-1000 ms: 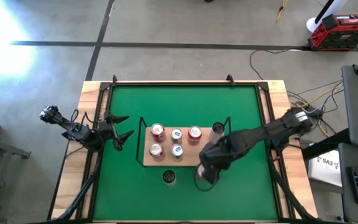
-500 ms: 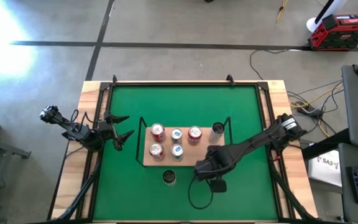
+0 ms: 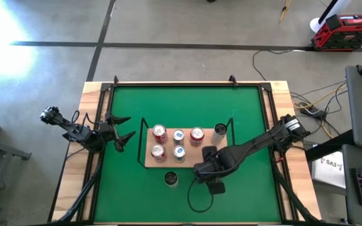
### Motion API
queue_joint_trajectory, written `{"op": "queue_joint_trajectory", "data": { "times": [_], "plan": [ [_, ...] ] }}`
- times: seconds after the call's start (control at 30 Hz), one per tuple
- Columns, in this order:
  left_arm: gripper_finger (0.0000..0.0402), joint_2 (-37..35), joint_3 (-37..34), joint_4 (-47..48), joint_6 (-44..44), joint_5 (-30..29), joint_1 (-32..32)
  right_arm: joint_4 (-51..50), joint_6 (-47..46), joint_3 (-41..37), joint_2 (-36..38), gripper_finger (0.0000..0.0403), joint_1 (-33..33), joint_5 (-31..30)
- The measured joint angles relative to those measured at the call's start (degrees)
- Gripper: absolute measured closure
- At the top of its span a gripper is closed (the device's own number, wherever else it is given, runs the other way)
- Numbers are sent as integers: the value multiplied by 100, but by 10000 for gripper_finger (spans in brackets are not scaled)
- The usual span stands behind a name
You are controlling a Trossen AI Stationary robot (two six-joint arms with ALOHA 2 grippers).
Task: Place canned beverage on shelf
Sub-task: Put the orange soda can on the shelf
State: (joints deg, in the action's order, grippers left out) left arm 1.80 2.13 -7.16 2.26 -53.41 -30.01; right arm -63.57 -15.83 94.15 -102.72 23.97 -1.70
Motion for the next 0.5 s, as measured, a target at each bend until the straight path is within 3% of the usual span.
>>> {"op": "queue_joint_trajectory", "data": {
  "times": [0.5],
  "plan": [
    [61,-2,0,-4,-1,0,0,203,239,-15,-448,33,-40,58]
  ]
}}
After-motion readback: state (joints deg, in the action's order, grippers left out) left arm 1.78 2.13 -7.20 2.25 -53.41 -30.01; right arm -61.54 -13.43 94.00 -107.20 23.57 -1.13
